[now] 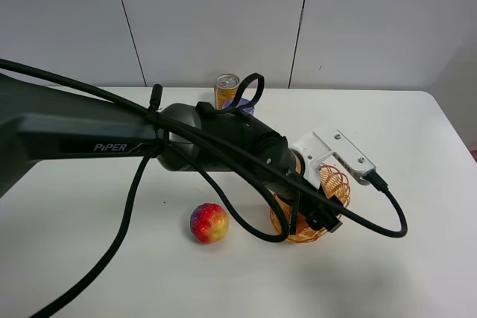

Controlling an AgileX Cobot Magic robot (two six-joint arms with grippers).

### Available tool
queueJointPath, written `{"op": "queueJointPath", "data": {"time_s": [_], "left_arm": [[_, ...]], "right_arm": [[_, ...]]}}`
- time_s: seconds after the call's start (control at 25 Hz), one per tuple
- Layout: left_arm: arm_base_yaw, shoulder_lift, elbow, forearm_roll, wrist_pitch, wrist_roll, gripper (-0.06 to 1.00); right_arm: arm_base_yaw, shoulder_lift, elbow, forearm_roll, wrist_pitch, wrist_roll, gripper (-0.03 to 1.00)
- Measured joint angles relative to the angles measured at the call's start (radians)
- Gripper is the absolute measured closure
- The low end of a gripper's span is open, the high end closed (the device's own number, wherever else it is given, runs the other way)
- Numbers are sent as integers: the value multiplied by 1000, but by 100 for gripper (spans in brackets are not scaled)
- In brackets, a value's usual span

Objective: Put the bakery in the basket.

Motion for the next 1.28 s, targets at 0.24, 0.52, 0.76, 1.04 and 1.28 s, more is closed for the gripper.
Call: {"op": "queueJointPath", "data": {"time_s": [0.24,0.52,0.76,1.04,1.28], "left_arm": [[0,-3,0,-3,-54,-1,10],[72,-159,0,28,-50,-1,10],[244,-408,0,144,31,-32,10],[494,-721,0,281,251,-110,10],[685,-985,12,363,466,-118,10]], "right_arm": [[0,0,0,0,0,0,-2],[0,0,0,0,0,0,-2],[0,0,0,0,0,0,-2],[0,0,0,0,0,0,-2],[0,0,0,0,0,0,-2]]}}
